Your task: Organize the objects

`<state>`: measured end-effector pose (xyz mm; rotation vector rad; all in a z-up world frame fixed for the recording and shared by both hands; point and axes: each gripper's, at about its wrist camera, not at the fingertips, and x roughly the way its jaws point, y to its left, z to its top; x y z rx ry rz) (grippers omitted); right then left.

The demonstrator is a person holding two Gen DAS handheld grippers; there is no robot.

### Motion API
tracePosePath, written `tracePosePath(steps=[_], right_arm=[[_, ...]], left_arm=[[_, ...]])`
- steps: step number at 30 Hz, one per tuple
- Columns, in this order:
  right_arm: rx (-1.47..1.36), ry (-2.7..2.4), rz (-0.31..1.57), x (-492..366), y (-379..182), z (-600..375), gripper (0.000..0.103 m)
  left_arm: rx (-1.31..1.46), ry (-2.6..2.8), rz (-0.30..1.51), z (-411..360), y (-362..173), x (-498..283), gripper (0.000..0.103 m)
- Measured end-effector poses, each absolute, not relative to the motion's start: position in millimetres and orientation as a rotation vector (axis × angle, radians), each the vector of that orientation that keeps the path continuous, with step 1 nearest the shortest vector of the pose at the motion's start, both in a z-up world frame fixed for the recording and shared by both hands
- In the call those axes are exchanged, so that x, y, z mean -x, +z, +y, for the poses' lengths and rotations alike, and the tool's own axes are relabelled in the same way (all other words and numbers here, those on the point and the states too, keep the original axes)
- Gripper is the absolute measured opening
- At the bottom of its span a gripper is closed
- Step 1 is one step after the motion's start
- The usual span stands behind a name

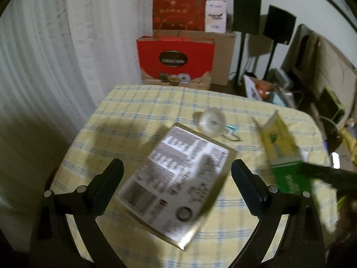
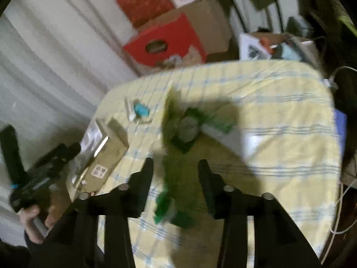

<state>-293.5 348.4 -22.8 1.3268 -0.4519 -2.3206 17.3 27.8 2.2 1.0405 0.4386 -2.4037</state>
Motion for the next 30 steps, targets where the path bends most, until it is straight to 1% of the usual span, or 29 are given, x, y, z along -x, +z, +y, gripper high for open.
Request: tracePosePath(steps=[1, 3, 4, 5, 7, 9, 12, 13, 14, 17, 21, 30], right_arm=[[-1.338, -2.286, -0.445, 295.2, -26.1, 337.6, 0.02], [-1.325, -2.253, -0.396, 291.4, -27.8, 317.0, 0.017], [-1.315, -2.226, -0.372, 286.9, -27.7, 308.3, 0.012], [-1.307, -2.201, -0.353, 282.1, -28.6, 300.4, 0.01], [-1.295, -2.185, -0.328, 269.1, -32.4, 289.9, 0.01], [-1.272, -2.191, -0.38, 257.0, -34.7, 293.2, 0.011], [-1.274, -2.161, -0.425, 242.7, -36.7, 299.5, 0.014], [-1.275, -2.165, -0.416, 238.6, -36.3, 301.8, 0.016], [-1.278, -2.171, -0.41, 236.2, -35.6, 304.4, 0.017], [-1.278, -2.186, -0.462, 230.1, -30.8, 321.6, 0.019], [-1.282, -2.258, -0.547, 227.3, -19.4, 348.0, 0.019], [-1.332, -2.366, -0.555, 229.8, -22.1, 378.3, 0.019]], left_arm=[[-1.034, -2.417, 0.441, 30.8, 3.0, -19.3, 0.096], [-1.033, -2.462, 0.435, 37.3, 0.8, -20.5, 0.098], [-1.062, -2.486, 0.416, 40.7, -4.8, -17.6, 0.098], [-1.101, -2.48, 0.387, 43.7, -11.2, -13.3, 0.097], [-1.132, -2.444, 0.325, 48.5, -21.8, -9.1, 0.097], [-1.103, -2.428, 0.265, 53.3, -24.2, -8.3, 0.097], [-1.087, -2.38, 0.24, 50.1, -26.9, -4.1, 0.098], [-1.089, -2.368, 0.246, 46.2, -28.7, -2.0, 0.102], [-1.08, -2.369, 0.267, 41.9, -29.5, -2.8, 0.103], [-1.049, -2.343, 0.334, 27.5, -32.2, -4.0, 0.103], [-1.031, -2.291, 0.304, 16.7, -39.3, -3.0, 0.103], [-1.025, -2.239, 0.357, -12.0, -41.3, -12.3, 0.103]])
